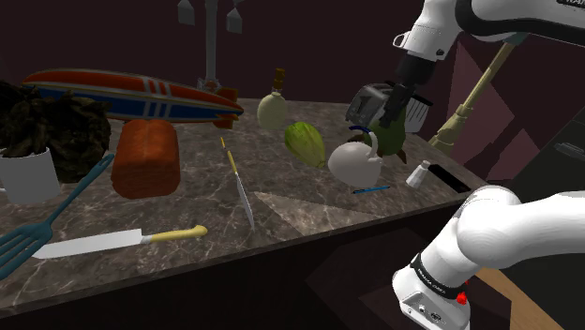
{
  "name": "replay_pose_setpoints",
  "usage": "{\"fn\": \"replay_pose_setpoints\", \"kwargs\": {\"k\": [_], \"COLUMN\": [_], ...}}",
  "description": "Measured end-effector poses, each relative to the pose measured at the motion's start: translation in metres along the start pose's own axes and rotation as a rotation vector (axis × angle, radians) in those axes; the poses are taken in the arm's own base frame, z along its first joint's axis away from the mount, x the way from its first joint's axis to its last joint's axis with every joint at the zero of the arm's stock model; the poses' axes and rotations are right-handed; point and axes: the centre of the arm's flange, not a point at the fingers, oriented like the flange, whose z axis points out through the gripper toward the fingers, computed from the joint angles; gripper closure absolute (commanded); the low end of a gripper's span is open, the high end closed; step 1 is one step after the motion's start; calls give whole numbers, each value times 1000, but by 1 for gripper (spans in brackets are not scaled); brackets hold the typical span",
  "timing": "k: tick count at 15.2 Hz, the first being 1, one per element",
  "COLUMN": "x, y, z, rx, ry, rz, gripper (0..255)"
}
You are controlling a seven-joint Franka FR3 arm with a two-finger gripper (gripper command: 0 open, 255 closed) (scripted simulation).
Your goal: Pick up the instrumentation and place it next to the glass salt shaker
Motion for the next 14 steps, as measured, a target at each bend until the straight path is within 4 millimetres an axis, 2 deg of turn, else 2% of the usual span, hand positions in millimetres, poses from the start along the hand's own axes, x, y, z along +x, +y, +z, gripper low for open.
{"fn": "replay_pose_setpoints", "kwargs": {"k": [3, 8, 14], "x": [7, 37, 86], "y": [-11, -55, -104], "z": [9, 43, 86], "rx": [-2, -8, -15], "ry": [-1, -2, -4], "rz": [19, 96, 195], "gripper": [0, 0, 0]}}
